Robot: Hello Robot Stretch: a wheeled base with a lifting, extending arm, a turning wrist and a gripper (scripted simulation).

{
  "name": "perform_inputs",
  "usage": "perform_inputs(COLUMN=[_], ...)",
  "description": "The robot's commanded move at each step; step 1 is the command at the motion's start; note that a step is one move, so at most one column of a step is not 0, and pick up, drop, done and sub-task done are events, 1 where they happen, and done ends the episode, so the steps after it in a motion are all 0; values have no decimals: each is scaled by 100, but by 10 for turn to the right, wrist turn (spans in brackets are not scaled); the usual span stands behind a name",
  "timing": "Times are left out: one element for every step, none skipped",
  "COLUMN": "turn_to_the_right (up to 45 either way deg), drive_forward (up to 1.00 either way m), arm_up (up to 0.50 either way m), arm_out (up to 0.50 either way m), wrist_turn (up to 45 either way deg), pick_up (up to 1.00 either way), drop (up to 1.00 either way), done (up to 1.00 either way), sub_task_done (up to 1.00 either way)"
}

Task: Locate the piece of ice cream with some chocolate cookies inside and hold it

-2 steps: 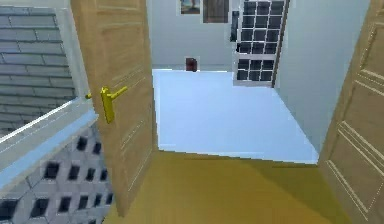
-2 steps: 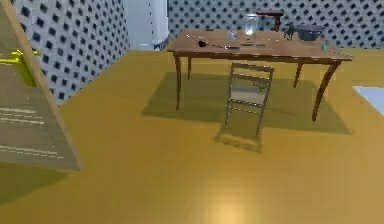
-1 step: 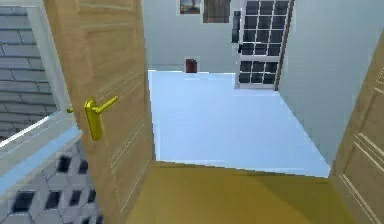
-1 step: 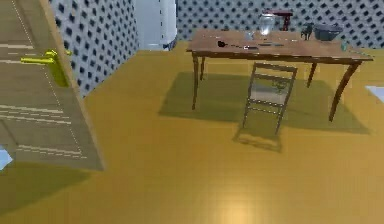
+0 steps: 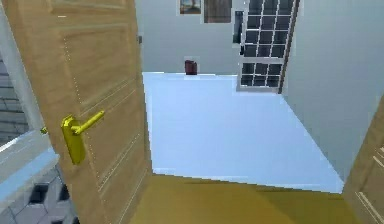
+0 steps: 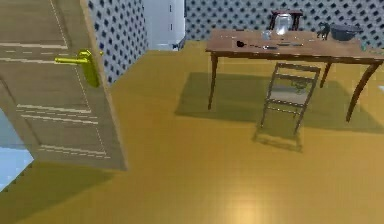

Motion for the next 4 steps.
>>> perform_inputs(turn_to_the_right=[90,0,0,-30], drive_forward=[0,100,80,0], arm_up=[0,0,0,0], arm_out=[0,0,0,0], wrist_turn=[0,0,0,0], pick_up=[0,0,0,0], drop=[0,0,0,0], done=[0,0,0,0], sub_task_done=[0,0,0,0])
